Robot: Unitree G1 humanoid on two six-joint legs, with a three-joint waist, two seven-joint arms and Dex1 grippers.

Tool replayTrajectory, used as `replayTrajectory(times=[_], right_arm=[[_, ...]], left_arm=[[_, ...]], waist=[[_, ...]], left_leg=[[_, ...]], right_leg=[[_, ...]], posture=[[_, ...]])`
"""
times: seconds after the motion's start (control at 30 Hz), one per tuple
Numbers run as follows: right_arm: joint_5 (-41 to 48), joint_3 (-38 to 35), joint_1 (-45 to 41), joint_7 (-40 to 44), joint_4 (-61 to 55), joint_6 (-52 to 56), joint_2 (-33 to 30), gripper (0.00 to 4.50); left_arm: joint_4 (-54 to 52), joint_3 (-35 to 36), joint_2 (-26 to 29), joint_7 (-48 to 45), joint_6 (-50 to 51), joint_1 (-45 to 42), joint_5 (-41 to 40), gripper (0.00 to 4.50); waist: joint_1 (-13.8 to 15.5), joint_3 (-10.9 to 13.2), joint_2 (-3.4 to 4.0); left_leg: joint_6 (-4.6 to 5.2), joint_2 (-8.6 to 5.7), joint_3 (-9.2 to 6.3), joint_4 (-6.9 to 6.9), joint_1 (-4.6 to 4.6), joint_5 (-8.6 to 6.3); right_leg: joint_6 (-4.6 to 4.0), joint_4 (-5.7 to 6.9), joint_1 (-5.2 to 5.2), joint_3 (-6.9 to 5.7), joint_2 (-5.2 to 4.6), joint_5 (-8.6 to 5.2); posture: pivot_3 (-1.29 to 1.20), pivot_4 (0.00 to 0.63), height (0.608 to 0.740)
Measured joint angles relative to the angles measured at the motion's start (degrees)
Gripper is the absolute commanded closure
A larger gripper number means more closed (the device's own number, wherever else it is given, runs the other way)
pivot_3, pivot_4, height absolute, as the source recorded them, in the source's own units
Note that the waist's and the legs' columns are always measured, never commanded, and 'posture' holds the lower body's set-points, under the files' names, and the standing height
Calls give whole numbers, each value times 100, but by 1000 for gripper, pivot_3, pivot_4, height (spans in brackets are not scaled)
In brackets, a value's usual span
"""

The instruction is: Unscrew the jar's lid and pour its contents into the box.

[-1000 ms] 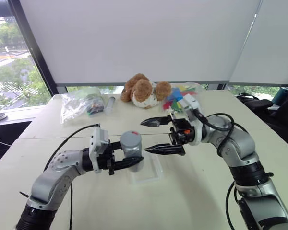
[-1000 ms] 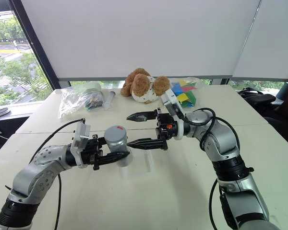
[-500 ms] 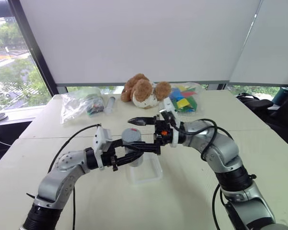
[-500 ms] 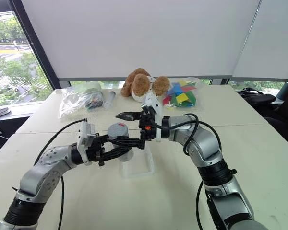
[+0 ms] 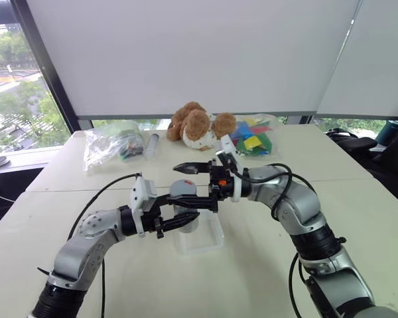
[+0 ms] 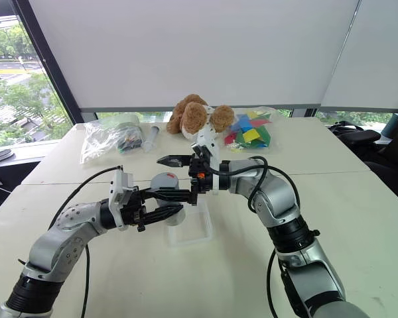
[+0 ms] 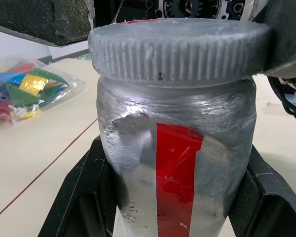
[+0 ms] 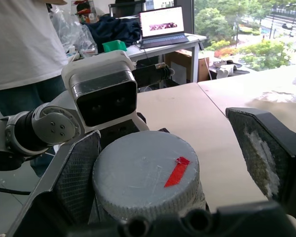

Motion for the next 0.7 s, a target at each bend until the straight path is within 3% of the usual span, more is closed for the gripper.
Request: replayTrajectory(times=[0.7], right_arm=[[664,-627,209,866,87,207,-584,58]], left_arm=[[-111,12,133,-104,-4,70,-3,2336]], waist=[[5,0,0]], left_leg=[[0,3,0,0,0,0]], right_leg=[[0,0,0,0,0,0]], posture=[[0,150,740]])
